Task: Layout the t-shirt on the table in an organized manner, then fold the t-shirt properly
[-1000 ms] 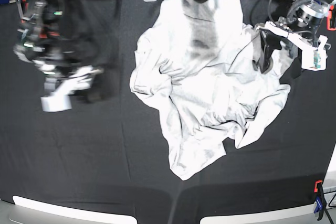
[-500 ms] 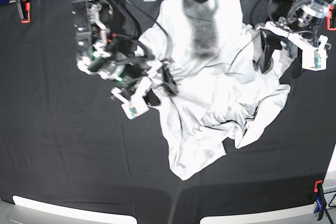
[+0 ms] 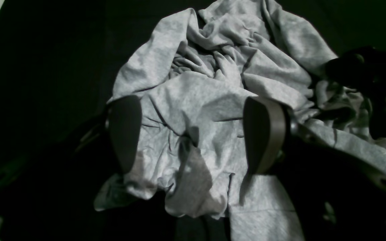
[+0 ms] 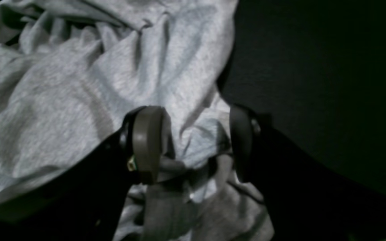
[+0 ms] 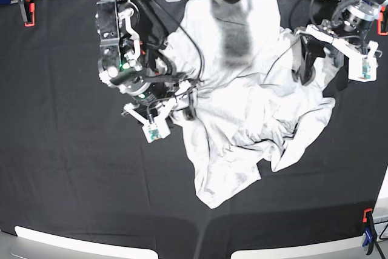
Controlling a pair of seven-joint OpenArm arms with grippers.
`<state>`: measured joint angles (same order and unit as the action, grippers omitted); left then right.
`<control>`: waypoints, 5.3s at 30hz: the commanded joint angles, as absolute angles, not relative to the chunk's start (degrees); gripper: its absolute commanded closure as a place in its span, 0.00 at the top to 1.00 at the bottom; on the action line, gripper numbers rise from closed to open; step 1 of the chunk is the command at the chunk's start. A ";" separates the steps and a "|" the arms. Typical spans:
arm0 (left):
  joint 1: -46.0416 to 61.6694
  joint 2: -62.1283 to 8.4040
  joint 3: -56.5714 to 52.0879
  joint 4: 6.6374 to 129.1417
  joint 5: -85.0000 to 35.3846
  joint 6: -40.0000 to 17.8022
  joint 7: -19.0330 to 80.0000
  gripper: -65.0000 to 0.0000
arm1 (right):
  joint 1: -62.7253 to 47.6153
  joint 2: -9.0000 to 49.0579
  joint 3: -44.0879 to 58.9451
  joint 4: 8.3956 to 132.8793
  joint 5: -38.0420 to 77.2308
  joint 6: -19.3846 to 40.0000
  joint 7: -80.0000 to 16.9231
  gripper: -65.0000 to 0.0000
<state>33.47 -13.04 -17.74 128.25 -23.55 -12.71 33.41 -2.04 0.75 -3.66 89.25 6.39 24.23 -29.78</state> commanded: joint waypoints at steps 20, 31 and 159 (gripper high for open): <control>33.50 -13.37 -18.02 129.25 -24.03 -13.06 32.10 0.67 | -0.99 2.94 -1.91 84.53 2.66 24.47 -24.88 0.00; 33.47 -13.37 -18.02 129.25 -24.05 -13.08 32.10 0.67 | -0.99 16.34 18.37 84.53 8.38 24.40 -25.12 0.00; 11.49 -28.56 31.92 132.20 11.66 2.68 43.88 0.49 | -1.13 28.73 42.00 99.79 21.30 29.76 -42.46 0.42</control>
<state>11.70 -28.25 31.94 131.52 11.33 2.46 44.34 -1.89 27.33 41.74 98.76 20.97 29.80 -43.75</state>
